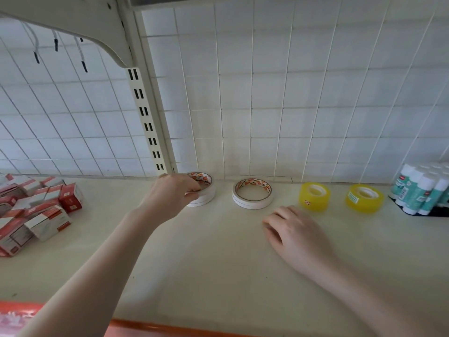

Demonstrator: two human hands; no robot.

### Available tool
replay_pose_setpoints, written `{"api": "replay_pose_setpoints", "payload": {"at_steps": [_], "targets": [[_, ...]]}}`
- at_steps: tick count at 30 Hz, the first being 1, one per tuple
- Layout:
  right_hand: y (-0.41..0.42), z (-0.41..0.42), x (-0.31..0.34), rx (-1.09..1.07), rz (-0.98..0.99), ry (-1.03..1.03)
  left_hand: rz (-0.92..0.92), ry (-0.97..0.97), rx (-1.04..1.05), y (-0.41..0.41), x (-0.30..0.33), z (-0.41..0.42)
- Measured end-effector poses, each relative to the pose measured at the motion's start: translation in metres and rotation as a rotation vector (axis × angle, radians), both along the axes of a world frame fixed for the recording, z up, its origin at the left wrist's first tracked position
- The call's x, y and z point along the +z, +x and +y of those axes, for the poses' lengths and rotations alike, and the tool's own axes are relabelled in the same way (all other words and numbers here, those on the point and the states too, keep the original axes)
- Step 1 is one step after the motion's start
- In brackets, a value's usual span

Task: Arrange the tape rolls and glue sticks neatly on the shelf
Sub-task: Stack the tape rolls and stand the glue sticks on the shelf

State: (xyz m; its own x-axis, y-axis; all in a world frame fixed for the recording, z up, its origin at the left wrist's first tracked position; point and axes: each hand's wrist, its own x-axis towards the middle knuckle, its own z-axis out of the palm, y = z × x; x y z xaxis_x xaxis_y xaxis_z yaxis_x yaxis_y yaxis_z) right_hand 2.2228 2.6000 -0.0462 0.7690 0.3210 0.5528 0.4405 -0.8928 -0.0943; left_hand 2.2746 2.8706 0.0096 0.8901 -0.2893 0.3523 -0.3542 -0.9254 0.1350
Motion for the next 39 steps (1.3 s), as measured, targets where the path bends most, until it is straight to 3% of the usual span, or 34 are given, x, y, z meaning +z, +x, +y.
{"api": "replay_pose_setpoints", "payload": {"at_steps": [19,39], "targets": [[0.000,0.001,-0.002,-0.002,-0.032,-0.002,0.265,0.010,-0.017,0.007,0.014,0.000],[0.000,0.002,0.001,-0.007,0.005,0.000,0.339,-0.072,-0.014,0.006,0.023,-0.004]]}}
